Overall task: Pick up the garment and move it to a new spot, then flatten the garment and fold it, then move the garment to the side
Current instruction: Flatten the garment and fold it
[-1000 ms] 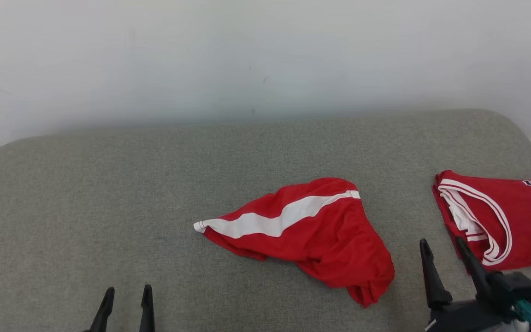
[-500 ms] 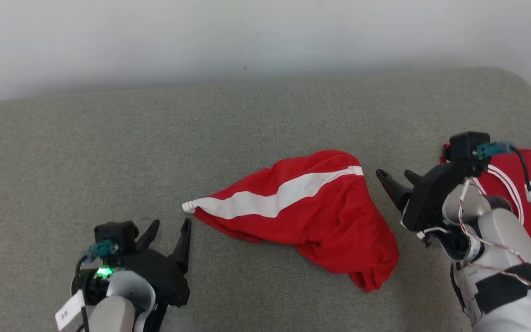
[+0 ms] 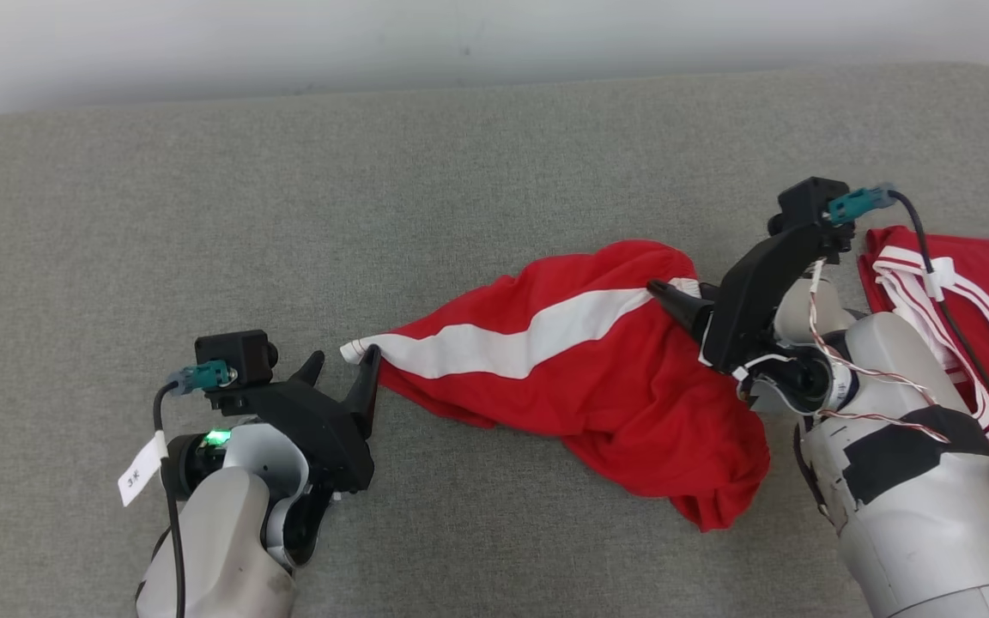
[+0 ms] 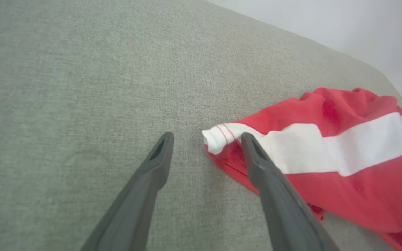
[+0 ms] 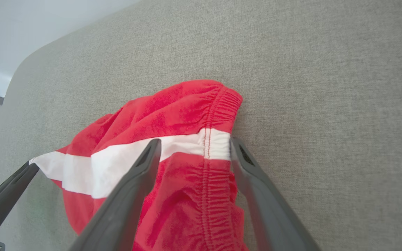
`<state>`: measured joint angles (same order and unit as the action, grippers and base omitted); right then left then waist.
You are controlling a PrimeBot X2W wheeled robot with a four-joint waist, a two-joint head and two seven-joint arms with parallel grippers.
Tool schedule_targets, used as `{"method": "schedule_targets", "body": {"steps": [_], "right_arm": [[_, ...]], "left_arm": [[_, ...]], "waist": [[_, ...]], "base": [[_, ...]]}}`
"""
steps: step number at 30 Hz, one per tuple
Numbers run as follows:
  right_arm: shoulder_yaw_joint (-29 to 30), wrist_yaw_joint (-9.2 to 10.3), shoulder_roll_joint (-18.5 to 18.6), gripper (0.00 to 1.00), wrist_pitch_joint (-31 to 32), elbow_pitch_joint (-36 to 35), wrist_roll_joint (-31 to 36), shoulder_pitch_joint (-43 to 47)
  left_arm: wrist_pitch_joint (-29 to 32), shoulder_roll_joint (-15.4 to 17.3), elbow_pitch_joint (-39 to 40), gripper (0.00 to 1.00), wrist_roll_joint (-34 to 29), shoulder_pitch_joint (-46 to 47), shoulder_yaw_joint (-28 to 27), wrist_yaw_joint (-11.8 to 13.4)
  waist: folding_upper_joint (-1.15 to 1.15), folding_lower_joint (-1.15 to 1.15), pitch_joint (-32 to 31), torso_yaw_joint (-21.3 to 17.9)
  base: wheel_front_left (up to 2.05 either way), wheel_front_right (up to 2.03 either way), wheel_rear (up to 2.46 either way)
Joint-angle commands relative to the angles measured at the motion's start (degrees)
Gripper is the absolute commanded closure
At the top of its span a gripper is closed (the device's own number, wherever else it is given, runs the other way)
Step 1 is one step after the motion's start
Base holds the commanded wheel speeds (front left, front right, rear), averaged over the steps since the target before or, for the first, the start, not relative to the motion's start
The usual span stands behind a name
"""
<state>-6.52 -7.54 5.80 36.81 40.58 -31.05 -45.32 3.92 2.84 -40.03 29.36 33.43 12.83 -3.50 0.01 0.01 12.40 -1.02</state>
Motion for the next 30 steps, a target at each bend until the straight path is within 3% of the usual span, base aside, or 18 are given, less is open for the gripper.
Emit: {"method": "schedule_targets", "body": {"steps": [1,15,16,17,18,19,20,21,30], "right_arm": [[-1.1,0.13,-0.6,0.0,-0.3,0.6,-0.8,-0.6],[-5.7,0.13,0.1,0.0,-5.2,1.2,-7.3,-1.5],[-6.0,0.13,0.3,0.0,-5.5,1.1,-7.7,-1.4],[-6.3,0.13,0.5,0.0,-5.7,1.1,-8.1,-1.3],[-6.6,0.13,0.8,0.07,-6.0,1.1,-8.4,-1.2],[-7.0,0.13,1.0,0.57,-6.5,1.0,-8.6,-1.2],[-7.3,0.13,1.2,0.85,-7.1,1.1,-8.6,-1.2],[-7.8,0.13,1.2,1.0,-7.6,1.2,-8.8,-1.2],[-10.6,0.13,2.4,1.0,-12.7,0.8,-10.7,-2.9]], "left_arm": [[-0.6,0.1,-1.1,0.0,1.1,1.3,0.6,0.4],[-3.0,0.1,-2.9,0.0,4.4,4.1,5.0,-0.6],[-3.0,0.1,-2.8,0.04,4.5,4.1,5.3,-0.9],[-3.1,0.1,-2.8,0.23,4.6,4.1,5.7,-1.1],[-3.2,0.1,-2.8,0.86,4.9,4.0,5.9,-1.4],[-2.7,0.1,-3.1,1.0,5.2,3.8,6.3,-1.6],[-2.3,0.1,-3.4,1.0,5.4,3.5,6.7,-1.8],[-2.2,0.1,-3.5,1.0,5.6,3.4,6.9,-2.0],[-5.2,0.7,-3.8,1.0,5.8,4.4,7.2,-1.9]], "waist": [[-0.01,-0.01,0.8,-0.1],[-0.01,-0.01,1.3,0.6],[-0.01,-0.01,1.2,0.6],[-0.01,-0.01,1.0,0.6],[-0.01,-0.01,0.8,0.6],[-0.01,-0.01,0.7,0.5],[-0.01,-0.01,0.5,0.4],[-0.01,-0.01,0.4,0.3],[-0.01,-0.01,0.2,0.1]], "base": [[0.0,0.0,0.0],[0.0,0.0,0.0],[0.0,0.0,0.0],[0.0,0.0,0.0],[0.0,0.0,0.0],[0.0,0.0,0.0],[0.0,0.0,0.0],[0.0,0.0,0.0],[0.0,0.0,0.0]]}}
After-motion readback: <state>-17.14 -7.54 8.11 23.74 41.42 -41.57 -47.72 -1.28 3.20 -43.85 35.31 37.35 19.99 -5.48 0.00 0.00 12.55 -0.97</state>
